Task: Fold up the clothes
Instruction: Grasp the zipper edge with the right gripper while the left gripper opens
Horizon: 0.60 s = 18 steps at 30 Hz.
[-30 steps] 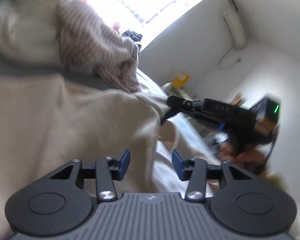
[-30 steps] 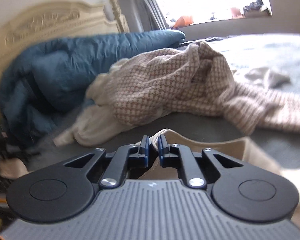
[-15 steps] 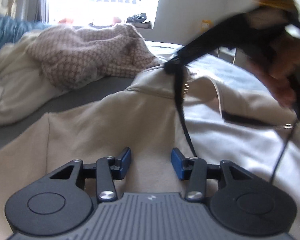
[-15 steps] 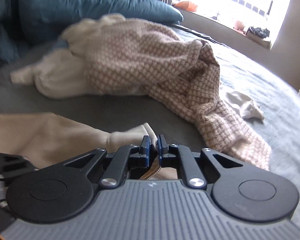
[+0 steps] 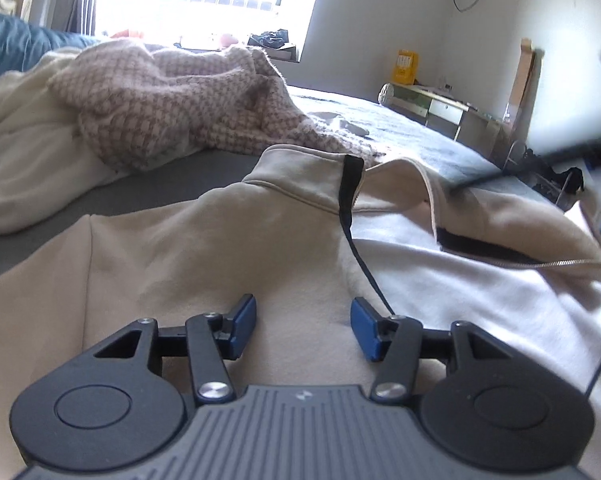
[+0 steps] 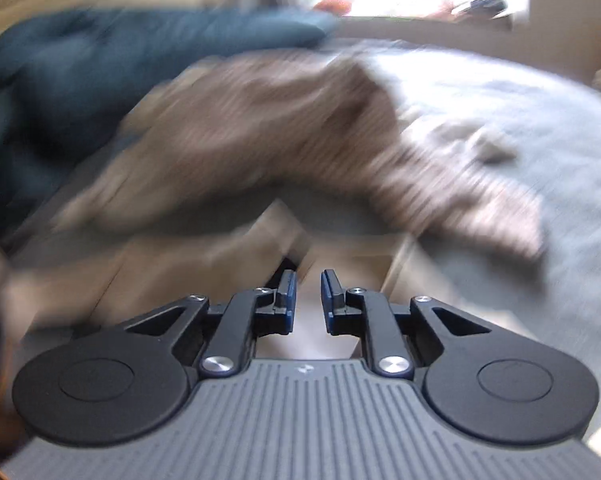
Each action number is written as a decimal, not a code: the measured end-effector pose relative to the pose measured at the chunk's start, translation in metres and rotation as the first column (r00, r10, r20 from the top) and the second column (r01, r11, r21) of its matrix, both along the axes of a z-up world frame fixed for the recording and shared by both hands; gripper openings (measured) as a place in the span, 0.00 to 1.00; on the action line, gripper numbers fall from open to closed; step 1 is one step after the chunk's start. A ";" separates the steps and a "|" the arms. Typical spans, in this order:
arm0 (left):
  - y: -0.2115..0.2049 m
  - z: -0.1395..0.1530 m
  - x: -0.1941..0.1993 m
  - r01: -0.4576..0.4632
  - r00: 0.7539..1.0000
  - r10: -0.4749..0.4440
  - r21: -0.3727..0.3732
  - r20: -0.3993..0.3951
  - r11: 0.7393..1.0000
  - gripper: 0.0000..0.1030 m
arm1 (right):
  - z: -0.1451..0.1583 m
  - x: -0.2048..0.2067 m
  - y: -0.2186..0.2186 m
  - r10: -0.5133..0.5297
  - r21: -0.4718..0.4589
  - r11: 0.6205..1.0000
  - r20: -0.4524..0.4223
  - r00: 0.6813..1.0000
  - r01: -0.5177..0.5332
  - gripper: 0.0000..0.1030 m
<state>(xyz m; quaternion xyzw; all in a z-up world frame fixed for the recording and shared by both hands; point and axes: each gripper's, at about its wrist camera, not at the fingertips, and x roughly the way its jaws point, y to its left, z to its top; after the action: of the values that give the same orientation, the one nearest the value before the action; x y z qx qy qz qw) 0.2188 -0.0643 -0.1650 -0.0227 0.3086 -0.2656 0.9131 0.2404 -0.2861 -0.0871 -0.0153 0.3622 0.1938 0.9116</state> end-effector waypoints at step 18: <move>0.018 -0.003 0.009 -0.004 0.998 -0.004 -0.135 -0.059 0.991 0.52 | -0.058 -0.094 0.101 0.563 -0.638 0.644 0.022 0.826 -0.422 0.04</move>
<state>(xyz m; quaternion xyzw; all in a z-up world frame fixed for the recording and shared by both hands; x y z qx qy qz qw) 0.2275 -0.0462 -0.1678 -0.0923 0.3169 -0.2850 0.8999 0.1463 -0.1848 -0.1452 -0.4269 0.2836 0.3060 0.8023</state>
